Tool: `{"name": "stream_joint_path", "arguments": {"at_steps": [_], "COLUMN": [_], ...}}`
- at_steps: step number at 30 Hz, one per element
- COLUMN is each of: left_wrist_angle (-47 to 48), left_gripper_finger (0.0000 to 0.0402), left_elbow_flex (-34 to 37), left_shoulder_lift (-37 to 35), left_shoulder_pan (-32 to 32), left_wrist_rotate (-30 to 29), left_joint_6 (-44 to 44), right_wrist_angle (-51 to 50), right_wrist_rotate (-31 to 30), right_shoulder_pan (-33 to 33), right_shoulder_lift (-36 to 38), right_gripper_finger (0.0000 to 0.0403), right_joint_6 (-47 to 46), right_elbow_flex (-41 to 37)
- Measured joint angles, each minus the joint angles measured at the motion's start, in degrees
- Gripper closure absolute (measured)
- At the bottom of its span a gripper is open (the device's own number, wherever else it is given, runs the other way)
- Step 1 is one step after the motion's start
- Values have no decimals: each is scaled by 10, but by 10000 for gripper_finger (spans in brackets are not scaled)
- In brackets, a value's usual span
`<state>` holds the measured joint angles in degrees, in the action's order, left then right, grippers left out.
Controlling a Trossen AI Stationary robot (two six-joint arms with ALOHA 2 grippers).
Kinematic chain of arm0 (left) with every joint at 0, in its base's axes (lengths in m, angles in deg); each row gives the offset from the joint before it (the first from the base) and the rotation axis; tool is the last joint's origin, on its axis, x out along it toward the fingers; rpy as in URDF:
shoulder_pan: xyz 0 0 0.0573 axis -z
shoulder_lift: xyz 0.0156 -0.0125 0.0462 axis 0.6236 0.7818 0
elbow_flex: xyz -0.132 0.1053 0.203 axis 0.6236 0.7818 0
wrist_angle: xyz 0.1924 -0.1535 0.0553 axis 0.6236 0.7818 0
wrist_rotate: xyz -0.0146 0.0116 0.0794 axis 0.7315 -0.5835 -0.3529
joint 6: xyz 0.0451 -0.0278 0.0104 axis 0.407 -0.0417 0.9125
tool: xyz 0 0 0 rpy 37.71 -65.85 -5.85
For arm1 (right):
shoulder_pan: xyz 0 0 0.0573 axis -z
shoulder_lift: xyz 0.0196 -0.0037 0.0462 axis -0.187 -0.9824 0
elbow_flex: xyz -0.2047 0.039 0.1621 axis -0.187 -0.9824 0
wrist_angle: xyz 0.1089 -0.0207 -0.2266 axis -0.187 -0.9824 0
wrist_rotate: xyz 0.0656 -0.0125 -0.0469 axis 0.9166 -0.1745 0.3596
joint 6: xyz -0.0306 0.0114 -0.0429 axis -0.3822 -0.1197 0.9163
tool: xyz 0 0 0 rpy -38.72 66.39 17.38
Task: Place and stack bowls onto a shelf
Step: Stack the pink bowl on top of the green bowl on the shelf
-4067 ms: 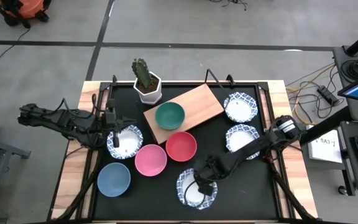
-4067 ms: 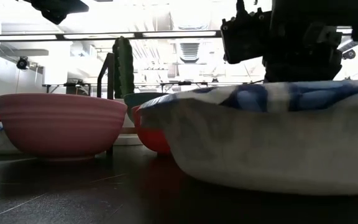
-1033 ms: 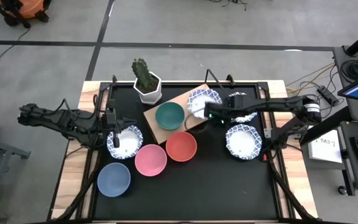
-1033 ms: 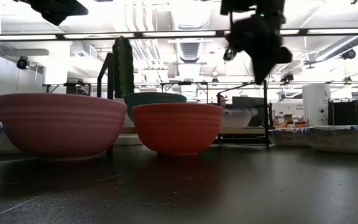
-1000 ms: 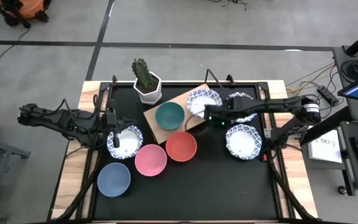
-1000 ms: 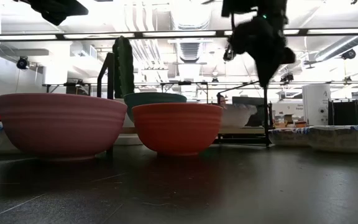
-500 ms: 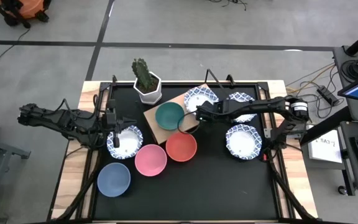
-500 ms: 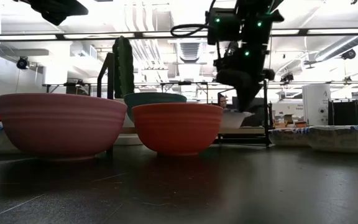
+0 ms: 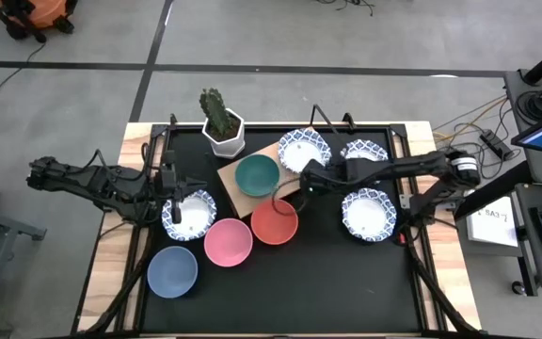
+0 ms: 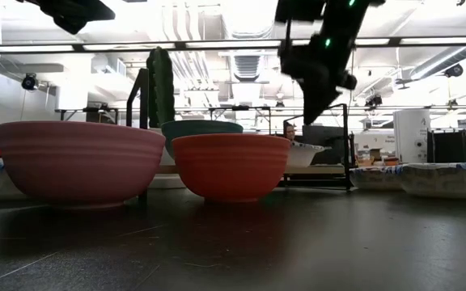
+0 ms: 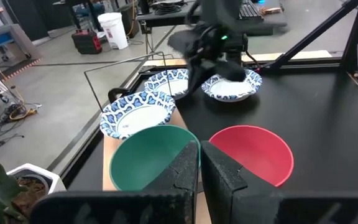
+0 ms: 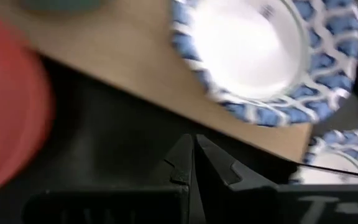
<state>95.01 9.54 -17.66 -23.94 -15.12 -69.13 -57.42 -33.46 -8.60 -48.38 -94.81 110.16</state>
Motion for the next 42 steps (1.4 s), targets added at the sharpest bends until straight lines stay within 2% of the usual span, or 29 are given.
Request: {"name": "stream_joint_path", "arguments": {"at_steps": [5,8,11,15,21,25,28,32,36,42], "left_wrist_angle": [13,37,40,37,19,-39,-46,-26,45,143], "left_gripper_finger": [402,402,402,402,402,402,402,402,402,402], "left_elbow_flex": [0,0,0,0,0,0,-19,-68,-125,-193], "left_shoulder_lift": [9,16,30,53,89,121,151,196,251,350], "left_shoulder_pan": [0,0,0,0,11,26,38,51,69,124], "left_wrist_rotate": [0,11,59,131,184,218,230,230,232,289], "left_joint_6": [-54,-118,-173,-244,-325,-343,-350,-350,-350,-393], "right_wrist_angle": [39,70,114,204,347,420,457,492,521,538], "right_wrist_rotate": [-2,-32,-73,-70,-10,-10,-10,-10,-10,-10], "right_shoulder_pan": [-64,-108,-148,-178,-184,-184,-184,-184,-184,-184], "right_shoulder_lift": [19,24,32,51,109,169,220,288,347,410], "right_gripper_finger": [394,394,394,394,394,394,394,394,394,394], "right_joint_6": [10,29,56,115,195,245,268,292,298,313], "right_elbow_flex": [-4,-10,-27,-73,-170,-237,-280,-329,-369,-419]}}
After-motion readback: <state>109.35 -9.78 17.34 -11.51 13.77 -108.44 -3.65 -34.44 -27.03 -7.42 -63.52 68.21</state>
